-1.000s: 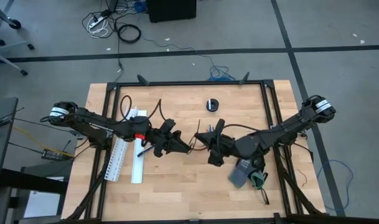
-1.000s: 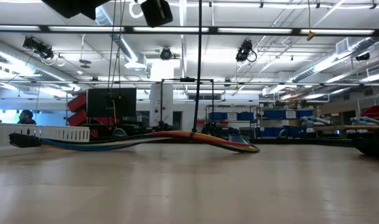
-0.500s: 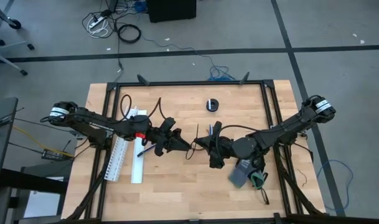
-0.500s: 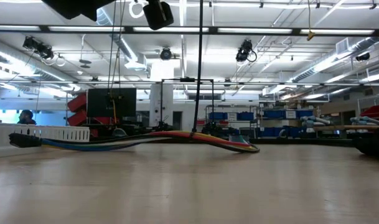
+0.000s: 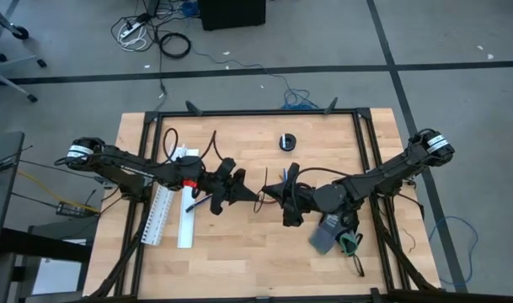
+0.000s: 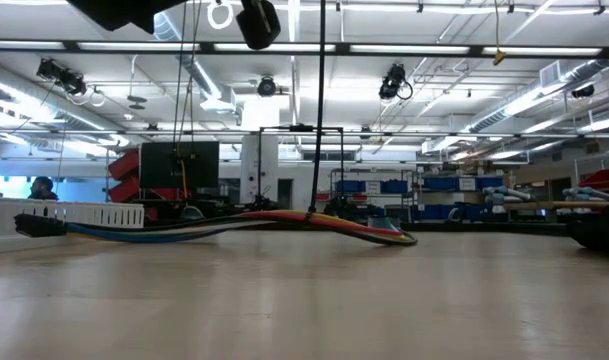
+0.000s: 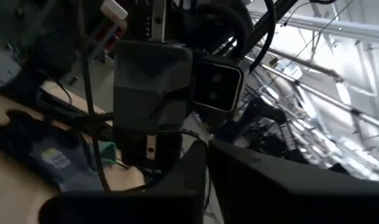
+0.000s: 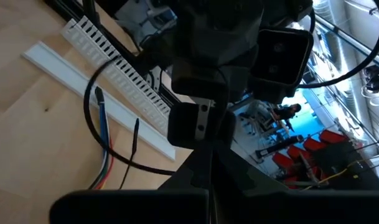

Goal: Ziptie cables
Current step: Wrap the cables together using a ziptie

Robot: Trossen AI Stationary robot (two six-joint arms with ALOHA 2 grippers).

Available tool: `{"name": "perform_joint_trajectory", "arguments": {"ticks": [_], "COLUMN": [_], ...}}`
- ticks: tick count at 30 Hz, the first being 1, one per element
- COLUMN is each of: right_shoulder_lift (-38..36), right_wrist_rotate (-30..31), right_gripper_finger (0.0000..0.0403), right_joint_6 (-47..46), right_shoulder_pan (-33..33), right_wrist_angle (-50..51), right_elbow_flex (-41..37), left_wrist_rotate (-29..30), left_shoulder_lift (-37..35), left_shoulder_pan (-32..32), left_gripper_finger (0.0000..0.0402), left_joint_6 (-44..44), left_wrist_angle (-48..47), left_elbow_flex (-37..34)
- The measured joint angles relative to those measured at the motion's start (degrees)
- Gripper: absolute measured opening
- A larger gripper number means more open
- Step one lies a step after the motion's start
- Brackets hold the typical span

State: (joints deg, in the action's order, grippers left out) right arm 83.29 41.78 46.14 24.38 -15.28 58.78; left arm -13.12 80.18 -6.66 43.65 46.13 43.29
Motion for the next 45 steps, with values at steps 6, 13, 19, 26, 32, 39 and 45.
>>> {"name": "perform_joint_trajectory", "arguments": {"ticks": [6, 13, 19, 26, 32, 39, 45], "right_shoulder_lift": [0.00, -1.32, -5.29, -8.84, -8.61, -7.36, -3.37], "right_wrist_rotate": [-2.71, 5.89, 11.07, 12.03, 10.86, -2.96, -18.76], "right_gripper_finger": [0.0001, 0.0050, 0.0123, 0.0177, 0.0188, 0.0183, 0.0187], "right_joint_6": [-3.48, -14.83, -18.15, -12.67, -17.53, -25.75, -36.03], "right_shoulder_pan": [-0.02, 0.40, 2.90, 6.02, 6.27, 0.25, -10.55], "right_wrist_angle": [-0.47, -3.94, -3.97, -9.01, -11.42, -7.05, -5.15], "right_elbow_flex": [0.00, 0.00, 0.00, 0.03, 0.04, 0.04, 1.33], "left_wrist_rotate": [0.74, 1.68, -0.06, -3.78, 14.62, 42.48, 59.20], "left_shoulder_lift": [0.00, 0.00, -0.43, -5.13, -15.86, -24.75, -27.41], "left_shoulder_pan": [-0.04, 0.07, -0.24, -1.48, -7.79, -18.61, -25.79], "left_gripper_finger": [0.0001, 0.0000, 0.0000, 0.0000, 0.0000, 0.0000, 0.0000], "left_joint_6": [-2.41, -4.62, -3.58, -14.73, -42.71, -44.95, -32.77], "left_wrist_angle": [-0.88, -1.18, 5.07, -3.01, -29.90, -52.10, -71.72], "left_elbow_flex": [0.00, 0.00, 0.73, 6.39, 10.62, 11.36, 11.34]}}
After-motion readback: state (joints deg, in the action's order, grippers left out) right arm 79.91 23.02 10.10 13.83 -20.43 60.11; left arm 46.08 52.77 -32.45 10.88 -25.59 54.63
